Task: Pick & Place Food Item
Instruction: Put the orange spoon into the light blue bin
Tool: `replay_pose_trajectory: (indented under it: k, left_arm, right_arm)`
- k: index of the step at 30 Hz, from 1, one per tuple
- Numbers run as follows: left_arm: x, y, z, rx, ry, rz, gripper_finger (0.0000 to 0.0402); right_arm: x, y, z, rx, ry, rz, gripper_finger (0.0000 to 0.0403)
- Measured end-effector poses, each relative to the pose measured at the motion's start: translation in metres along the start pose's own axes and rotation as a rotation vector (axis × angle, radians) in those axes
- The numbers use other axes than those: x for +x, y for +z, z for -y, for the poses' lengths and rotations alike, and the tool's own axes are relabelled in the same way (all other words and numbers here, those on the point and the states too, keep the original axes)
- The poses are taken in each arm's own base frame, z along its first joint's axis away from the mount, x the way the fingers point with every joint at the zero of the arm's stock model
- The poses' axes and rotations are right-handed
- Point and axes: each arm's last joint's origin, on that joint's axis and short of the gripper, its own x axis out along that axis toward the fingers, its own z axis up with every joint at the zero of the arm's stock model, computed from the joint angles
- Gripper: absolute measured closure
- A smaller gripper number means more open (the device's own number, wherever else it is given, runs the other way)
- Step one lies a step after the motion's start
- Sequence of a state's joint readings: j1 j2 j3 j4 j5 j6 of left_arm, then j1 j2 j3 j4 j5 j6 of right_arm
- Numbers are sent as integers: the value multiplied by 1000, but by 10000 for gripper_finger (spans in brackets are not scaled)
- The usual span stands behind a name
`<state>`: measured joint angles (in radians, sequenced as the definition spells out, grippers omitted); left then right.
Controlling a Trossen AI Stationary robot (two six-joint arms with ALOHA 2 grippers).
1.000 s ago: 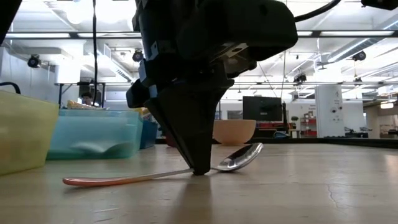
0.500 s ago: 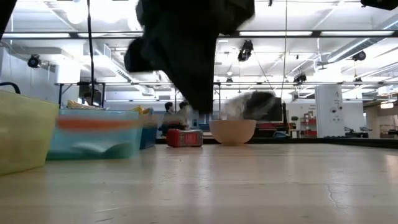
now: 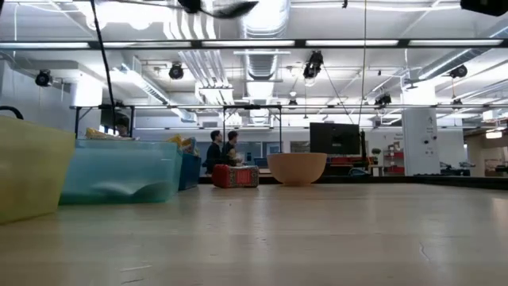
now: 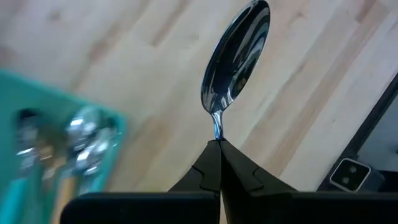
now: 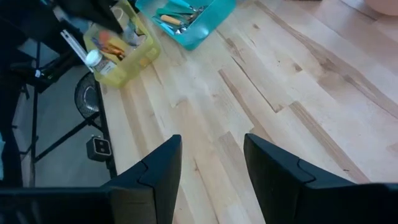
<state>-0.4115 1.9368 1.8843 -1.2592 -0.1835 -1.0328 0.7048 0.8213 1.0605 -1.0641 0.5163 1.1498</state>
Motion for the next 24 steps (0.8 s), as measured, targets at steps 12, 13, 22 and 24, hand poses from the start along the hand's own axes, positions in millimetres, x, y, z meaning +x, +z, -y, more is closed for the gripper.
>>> replay_pose_trajectory:
  k: [12, 13, 22, 24]
  left_arm:
    - [-56, -1, -77, 39, 117, -42, 401]
    - [-54, -2, -83, 45, 124, -56, 401]
    - [-21, -16, -131, 61, 90, -177, 401]
    - [-12, -20, -140, 56, 63, -175, 401]
  right_arm:
    - [16, -11, 4, 41, -54, -18, 233]
    - [15, -11, 4, 42, -52, -16, 233]
    - [10, -5, -2, 57, -3, 13, 233]
    - [10, -4, -2, 57, -7, 27, 233]
